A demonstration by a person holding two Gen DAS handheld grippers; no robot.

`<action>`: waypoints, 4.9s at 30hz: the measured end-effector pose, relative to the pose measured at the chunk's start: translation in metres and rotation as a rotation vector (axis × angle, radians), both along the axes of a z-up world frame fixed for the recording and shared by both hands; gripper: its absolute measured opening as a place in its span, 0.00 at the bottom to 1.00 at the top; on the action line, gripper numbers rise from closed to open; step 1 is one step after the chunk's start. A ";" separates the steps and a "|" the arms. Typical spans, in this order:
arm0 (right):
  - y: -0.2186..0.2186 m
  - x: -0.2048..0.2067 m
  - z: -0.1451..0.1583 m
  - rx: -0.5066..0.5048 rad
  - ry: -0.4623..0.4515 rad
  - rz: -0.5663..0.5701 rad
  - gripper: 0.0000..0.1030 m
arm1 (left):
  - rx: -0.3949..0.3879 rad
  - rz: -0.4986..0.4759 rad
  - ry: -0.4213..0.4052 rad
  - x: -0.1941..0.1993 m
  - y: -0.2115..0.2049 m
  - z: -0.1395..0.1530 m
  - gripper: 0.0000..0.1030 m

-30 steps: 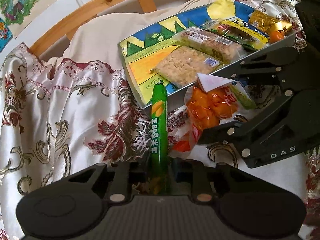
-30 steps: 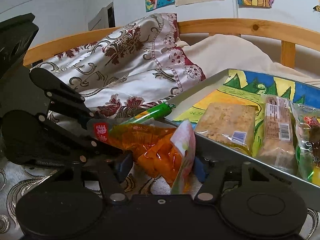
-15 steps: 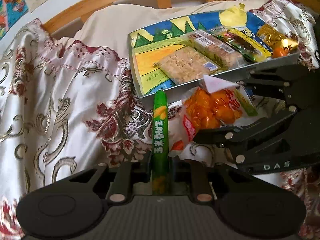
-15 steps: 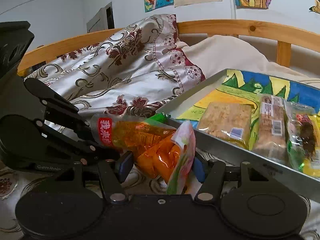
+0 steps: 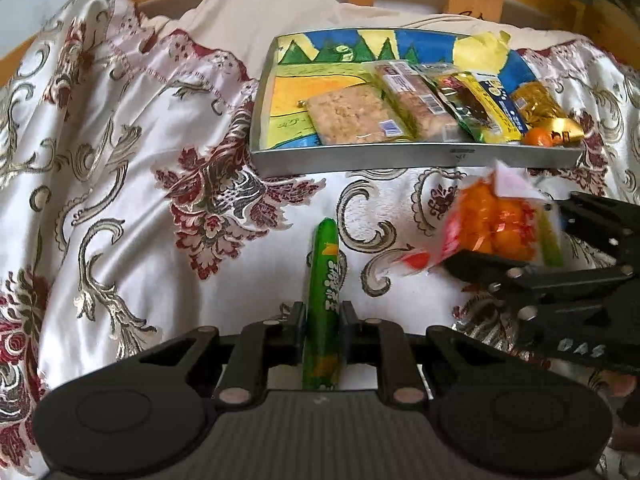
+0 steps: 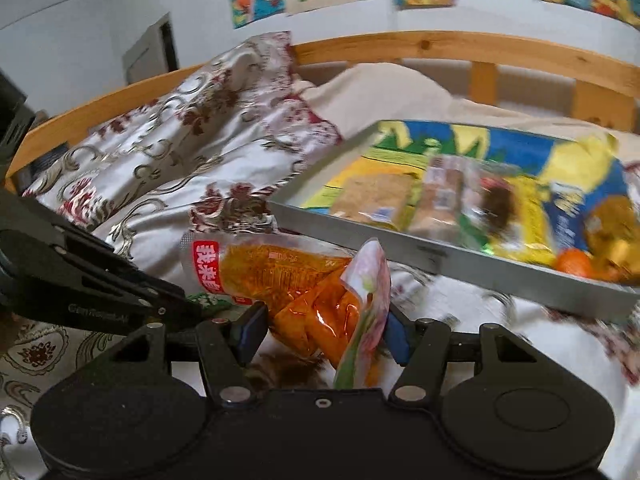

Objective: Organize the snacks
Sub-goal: 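Lift the green tube and orange-candy bag and carry both over the tray, then lower both snacks into the tray and open both grippers to release them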

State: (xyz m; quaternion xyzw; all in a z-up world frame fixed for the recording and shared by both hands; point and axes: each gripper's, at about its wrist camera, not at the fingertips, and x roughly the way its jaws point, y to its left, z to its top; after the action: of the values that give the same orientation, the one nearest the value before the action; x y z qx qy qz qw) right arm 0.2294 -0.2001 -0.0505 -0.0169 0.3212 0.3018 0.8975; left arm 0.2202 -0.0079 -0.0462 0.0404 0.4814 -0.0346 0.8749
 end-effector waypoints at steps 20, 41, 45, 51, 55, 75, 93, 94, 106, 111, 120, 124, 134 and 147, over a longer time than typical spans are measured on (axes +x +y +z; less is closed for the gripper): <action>-0.012 -0.006 -0.007 0.006 0.016 -0.064 0.61 | -0.023 0.039 0.013 0.023 0.009 -0.020 0.35; -0.010 -0.010 0.005 0.041 -0.047 -0.079 0.61 | -0.073 0.146 -0.033 0.012 0.002 0.003 0.18; -0.014 -0.013 0.014 0.056 -0.058 -0.090 0.61 | -0.064 0.143 -0.043 0.009 -0.005 0.016 0.18; -0.026 -0.021 0.026 0.070 -0.071 -0.118 0.61 | -0.032 0.121 -0.043 0.000 -0.018 0.042 0.18; -0.041 -0.028 0.039 0.090 -0.080 -0.152 0.61 | -0.028 0.111 -0.059 -0.006 -0.025 0.061 0.18; -0.090 0.009 0.072 0.026 -0.214 -0.183 0.61 | -0.098 0.062 -0.197 0.052 -0.082 0.128 0.18; -0.069 0.089 0.021 0.024 -0.223 -0.335 0.61 | -0.167 0.133 -0.192 0.166 -0.073 0.063 0.18; -0.072 0.091 0.018 0.012 -0.221 -0.350 0.61 | -0.187 0.138 -0.192 0.170 -0.074 0.059 0.18; -0.104 0.110 0.003 -0.069 -0.235 -0.511 0.61 | -0.248 0.091 -0.203 0.212 -0.116 0.032 0.18; -0.105 0.114 -0.003 -0.094 -0.234 -0.513 0.61 | -0.253 0.082 -0.196 0.224 -0.129 0.028 0.18; -0.098 0.115 -0.008 -0.129 -0.252 -0.497 0.62 | -0.232 0.089 -0.179 0.227 -0.134 0.012 0.18; -0.094 0.114 -0.010 -0.156 -0.268 -0.494 0.63 | -0.217 0.098 -0.160 0.226 -0.136 0.004 0.18; -0.088 0.113 -0.013 -0.189 -0.281 -0.476 0.71 | -0.197 0.089 -0.163 0.225 -0.137 0.003 0.24; -0.089 0.113 -0.012 -0.179 -0.296 -0.474 0.82 | -0.200 0.077 -0.211 0.215 -0.134 0.013 0.58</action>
State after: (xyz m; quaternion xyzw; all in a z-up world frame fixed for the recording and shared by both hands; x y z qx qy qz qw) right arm 0.3419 -0.2886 -0.0621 -0.0645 0.2072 0.0483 0.9750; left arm 0.4353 -0.1417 -0.0333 -0.0621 0.3819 -0.0444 0.9210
